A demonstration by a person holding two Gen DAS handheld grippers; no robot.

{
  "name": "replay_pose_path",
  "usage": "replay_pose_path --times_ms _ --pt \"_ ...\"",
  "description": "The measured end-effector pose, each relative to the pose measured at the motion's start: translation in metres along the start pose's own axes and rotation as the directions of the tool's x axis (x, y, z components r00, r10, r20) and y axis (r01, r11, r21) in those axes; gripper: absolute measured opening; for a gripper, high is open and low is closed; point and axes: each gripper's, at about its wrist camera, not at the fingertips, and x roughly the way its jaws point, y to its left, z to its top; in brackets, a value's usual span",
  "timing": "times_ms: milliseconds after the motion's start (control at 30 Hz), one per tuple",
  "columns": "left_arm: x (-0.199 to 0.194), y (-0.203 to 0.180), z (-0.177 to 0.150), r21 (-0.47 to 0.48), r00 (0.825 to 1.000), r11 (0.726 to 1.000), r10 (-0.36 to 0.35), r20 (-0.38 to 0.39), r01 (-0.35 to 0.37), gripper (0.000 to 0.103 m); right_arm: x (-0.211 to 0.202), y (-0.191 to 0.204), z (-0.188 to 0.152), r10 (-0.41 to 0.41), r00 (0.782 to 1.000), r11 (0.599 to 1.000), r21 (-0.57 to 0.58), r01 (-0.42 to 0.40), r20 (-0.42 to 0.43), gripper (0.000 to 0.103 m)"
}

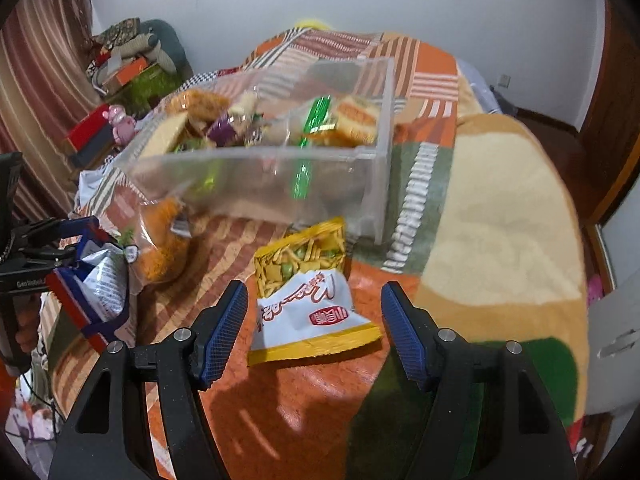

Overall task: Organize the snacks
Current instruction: 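Grasp green pea bag with left tool while right tool grasps yellow-white bag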

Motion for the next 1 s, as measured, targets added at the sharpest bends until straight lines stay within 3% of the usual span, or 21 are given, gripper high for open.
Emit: replay_pose_path --times_ms 167,400,467,700,767,867,1000 --pt "0.010 0.014 -0.003 -0.084 0.997 0.994 -0.069 -0.037 0.066 0.077 0.012 0.004 0.000 0.005 0.999 1.000 -0.005 -0.005 -0.034 0.066" --pt "0.008 0.020 -0.015 -0.075 0.997 0.995 -0.061 -0.041 0.058 0.077 0.020 0.010 -0.001 -0.003 0.999 1.000 -0.025 0.002 -0.046 0.067" --pt "0.007 0.021 -0.018 -0.065 0.998 0.997 -0.051 -0.039 0.049 0.077 0.019 0.010 -0.001 -0.004 0.999 1.000 -0.025 0.003 -0.043 0.059" --pt "0.009 0.017 -0.027 -0.026 0.999 1.000 0.003 -0.045 -0.005 0.076 0.014 0.007 -0.003 -0.001 1.000 1.000 0.004 0.001 -0.018 0.043" --pt "0.011 0.012 -0.027 -0.003 0.999 1.000 0.021 -0.039 -0.021 0.069 0.011 0.006 -0.003 0.005 1.000 1.000 0.022 -0.005 -0.007 0.038" --pt "0.009 0.008 -0.028 0.002 0.999 1.000 0.030 -0.023 -0.030 0.050 0.007 0.004 -0.005 0.024 1.000 0.999 0.043 -0.024 0.001 0.035" --pt "0.006 0.009 -0.027 -0.002 0.999 0.999 0.042 -0.015 -0.042 0.046 0.001 0.006 -0.009 0.039 0.999 0.998 0.043 -0.039 0.008 0.034"
